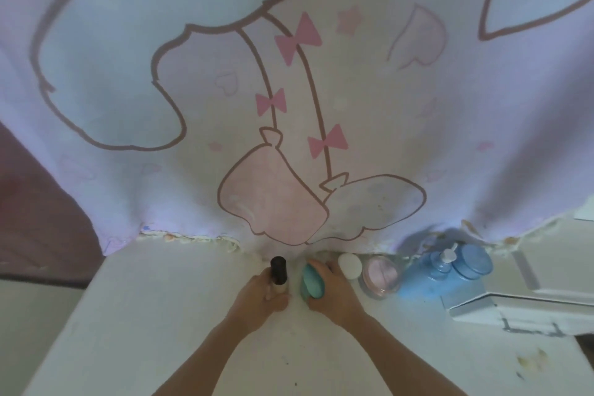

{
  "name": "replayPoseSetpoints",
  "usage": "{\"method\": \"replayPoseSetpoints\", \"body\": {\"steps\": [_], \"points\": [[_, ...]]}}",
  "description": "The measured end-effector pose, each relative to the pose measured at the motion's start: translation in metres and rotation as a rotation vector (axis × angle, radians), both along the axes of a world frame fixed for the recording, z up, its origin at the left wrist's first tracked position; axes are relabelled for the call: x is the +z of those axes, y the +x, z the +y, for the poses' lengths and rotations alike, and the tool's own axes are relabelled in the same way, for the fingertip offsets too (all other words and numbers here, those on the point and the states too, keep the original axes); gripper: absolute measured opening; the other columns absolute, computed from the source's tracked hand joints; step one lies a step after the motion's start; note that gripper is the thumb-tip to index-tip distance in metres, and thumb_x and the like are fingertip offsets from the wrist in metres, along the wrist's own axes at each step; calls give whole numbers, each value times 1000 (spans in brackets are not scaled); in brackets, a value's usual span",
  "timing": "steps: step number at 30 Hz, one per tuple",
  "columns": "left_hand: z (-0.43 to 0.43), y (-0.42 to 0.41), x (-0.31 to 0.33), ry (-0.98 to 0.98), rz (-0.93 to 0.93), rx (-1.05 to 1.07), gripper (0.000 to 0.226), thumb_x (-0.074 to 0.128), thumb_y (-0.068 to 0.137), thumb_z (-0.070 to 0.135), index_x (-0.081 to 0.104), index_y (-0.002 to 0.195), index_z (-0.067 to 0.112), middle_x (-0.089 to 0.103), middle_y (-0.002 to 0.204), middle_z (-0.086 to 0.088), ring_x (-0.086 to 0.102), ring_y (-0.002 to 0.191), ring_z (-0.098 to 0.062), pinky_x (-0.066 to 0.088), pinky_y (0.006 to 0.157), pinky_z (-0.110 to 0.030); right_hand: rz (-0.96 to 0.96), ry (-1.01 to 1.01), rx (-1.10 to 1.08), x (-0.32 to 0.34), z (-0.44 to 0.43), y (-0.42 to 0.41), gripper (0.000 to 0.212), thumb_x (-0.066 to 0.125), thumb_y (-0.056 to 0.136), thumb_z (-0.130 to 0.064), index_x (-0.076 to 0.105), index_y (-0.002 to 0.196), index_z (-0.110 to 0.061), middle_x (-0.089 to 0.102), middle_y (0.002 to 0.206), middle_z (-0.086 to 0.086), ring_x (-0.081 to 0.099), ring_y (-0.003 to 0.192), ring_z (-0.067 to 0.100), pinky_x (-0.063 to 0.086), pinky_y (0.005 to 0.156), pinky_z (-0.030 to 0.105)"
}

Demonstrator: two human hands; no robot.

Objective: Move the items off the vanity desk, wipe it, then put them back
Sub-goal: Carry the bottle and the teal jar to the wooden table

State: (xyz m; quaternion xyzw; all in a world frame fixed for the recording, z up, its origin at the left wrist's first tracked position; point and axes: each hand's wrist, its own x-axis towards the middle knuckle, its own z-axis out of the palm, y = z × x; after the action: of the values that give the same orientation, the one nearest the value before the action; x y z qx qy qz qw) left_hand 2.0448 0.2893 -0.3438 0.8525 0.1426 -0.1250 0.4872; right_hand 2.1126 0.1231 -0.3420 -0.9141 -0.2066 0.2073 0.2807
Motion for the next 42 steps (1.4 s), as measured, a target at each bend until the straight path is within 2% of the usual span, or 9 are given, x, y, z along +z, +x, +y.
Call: {"method": "replayPoseSetpoints", "body": {"steps": [5, 11, 14, 16, 19, 22, 31, 34, 42], "points": [[3, -16, 25, 18, -150, -4, 34, 67, 76, 34, 41, 97, 25, 56, 89, 7, 55, 84, -15, 38, 66, -16, -77, 61, 19, 48, -19, -8, 73, 72, 72, -17, 35, 135, -24, 36, 120, -4, 39, 105, 8, 35, 84, 13], [4, -25, 68, -99, -326, 27, 43, 67, 54, 46, 45, 90, 34, 62, 90, 2, 60, 86, -17, 45, 70, -20, -142, 77, 15, 97, -40, -21, 72, 74, 72, -18, 36, 133, -26, 43, 121, -1, 45, 106, 12, 39, 82, 13], [1, -33, 76, -131, -336, 23, 37, 77, 66, 21, 48, 87, 27, 59, 83, 4, 57, 75, -10, 47, 65, -14, -158, 71, -10, 106, -49, -31, 72, 74, 71, -22, 37, 132, -29, 45, 122, -1, 46, 108, 14, 43, 86, 18], [-2, -39, 77, -113, -335, 22, 36, 74, 71, 10, 47, 86, 27, 58, 82, 6, 56, 73, -6, 46, 63, -10, -172, 77, -2, 107, -52, -37, 71, 74, 71, -22, 37, 131, -28, 45, 122, -1, 44, 106, 12, 39, 81, 10], [-7, -54, 78, -67, -323, 14, 37, 74, 72, 15, 45, 87, 32, 59, 86, 11, 58, 79, -3, 46, 63, -10, -157, 88, 53, 107, -52, -43, 70, 74, 71, -20, 38, 131, -27, 45, 122, -2, 44, 106, 10, 36, 76, 4], [-5, -73, 82, -59, -279, 68, 42, 72, 57, 43, 45, 87, 35, 59, 87, 16, 58, 81, 1, 45, 68, -14, -105, 109, 150, 108, -42, -44, 70, 73, 71, -19, 38, 131, -29, 43, 122, -3, 44, 110, 12, 37, 86, 15], [-40, -201, 71, 27, -248, 739, 26, 71, 76, 14, 48, 84, 23, 60, 83, 7, 57, 77, -3, 40, 63, -8, -23, 118, 751, 110, 18, -91, 66, 70, 75, -14, 39, 133, -23, 41, 122, 5, 42, 112, 17, 35, 86, 20], [-68, -266, 60, 38, -200, 955, 26, 70, 76, 12, 46, 82, 20, 57, 81, 6, 56, 73, -5, 41, 61, -9, 4, 118, 970, 106, 35, -139, 63, 70, 74, -9, 43, 131, -16, 43, 117, 6, 43, 111, 20, 38, 86, 25], [-129, -471, 82, 64, -260, 1555, 26, 67, 75, -9, 48, 86, 6, 51, 72, -1, 50, 63, -10, 42, 53, -7, 10, 153, 1523, 107, 77, -317, 69, 70, 74, -17, 38, 134, -25, 38, 115, -4, 40, 101, 8, 30, 81, 12]]}}
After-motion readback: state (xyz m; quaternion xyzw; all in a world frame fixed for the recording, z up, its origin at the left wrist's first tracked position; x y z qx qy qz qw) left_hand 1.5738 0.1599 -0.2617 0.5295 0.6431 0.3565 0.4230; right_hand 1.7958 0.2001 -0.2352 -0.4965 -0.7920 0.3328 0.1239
